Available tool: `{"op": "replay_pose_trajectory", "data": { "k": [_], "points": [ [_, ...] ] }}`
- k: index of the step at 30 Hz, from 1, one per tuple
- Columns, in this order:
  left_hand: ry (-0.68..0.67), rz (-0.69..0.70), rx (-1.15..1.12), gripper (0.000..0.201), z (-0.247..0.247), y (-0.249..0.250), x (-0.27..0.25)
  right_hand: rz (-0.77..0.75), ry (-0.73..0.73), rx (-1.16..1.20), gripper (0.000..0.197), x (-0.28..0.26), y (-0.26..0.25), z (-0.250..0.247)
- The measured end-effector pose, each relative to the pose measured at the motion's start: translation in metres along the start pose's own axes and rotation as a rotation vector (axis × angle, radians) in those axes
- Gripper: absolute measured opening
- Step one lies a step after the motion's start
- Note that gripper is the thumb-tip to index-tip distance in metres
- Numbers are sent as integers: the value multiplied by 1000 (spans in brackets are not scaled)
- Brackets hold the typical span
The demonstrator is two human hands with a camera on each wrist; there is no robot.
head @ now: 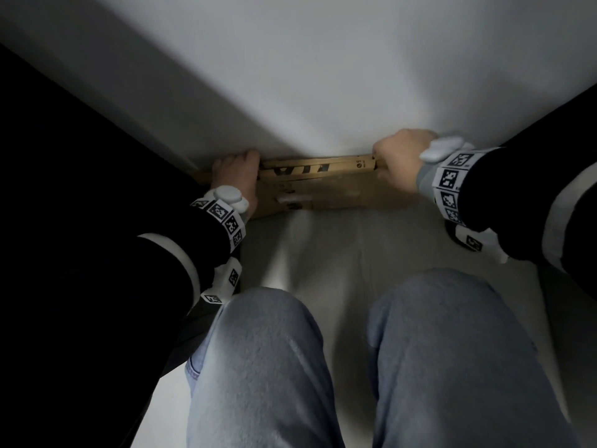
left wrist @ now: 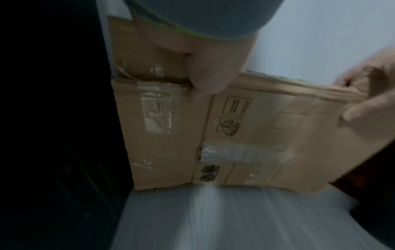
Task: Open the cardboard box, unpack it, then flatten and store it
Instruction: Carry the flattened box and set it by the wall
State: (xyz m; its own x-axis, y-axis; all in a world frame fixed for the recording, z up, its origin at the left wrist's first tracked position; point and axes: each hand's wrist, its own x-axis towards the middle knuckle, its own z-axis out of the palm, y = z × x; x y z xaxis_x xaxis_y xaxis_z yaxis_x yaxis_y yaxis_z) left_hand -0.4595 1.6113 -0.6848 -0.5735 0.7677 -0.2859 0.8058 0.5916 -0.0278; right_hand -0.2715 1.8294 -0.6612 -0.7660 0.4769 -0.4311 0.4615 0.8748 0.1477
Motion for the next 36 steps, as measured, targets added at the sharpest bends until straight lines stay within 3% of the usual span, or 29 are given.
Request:
{"op": "replay_pose_trajectory", "data": {
  "k": [8, 13, 19, 22, 26, 29, 31, 33, 36],
  "points": [
    [22, 89, -188, 32, -12, -13, -6, -70, -10, -28, 24, 0, 12, -13],
    [72, 70, -111, 34, -4, -6, -3, -25, -23, -15, 31, 6, 7, -10],
    [361, 26, 85, 46, 22, 2, -20, 6, 122, 2, 42, -4, 7, 13],
    [402, 98, 116, 48, 17, 1, -22, -33, 236, 10, 47, -12, 7, 15],
    [347, 217, 133, 36, 11, 10, -23, -112, 320, 32, 54, -23, 9, 15],
    [279, 234, 103, 46, 7, 15, -21, -190, 357, -3, 60, -24, 8, 15],
    [218, 192, 82, 54, 6, 16, -20, -186, 300, -23, 59, -23, 6, 16],
    [151, 155, 64, 58, 11, 15, -19, -154, 235, -32, 50, -20, 5, 19],
    [116, 121, 100, 48, 12, 12, -16, -134, 180, -27, 26, -16, 4, 22]
  ]
}}
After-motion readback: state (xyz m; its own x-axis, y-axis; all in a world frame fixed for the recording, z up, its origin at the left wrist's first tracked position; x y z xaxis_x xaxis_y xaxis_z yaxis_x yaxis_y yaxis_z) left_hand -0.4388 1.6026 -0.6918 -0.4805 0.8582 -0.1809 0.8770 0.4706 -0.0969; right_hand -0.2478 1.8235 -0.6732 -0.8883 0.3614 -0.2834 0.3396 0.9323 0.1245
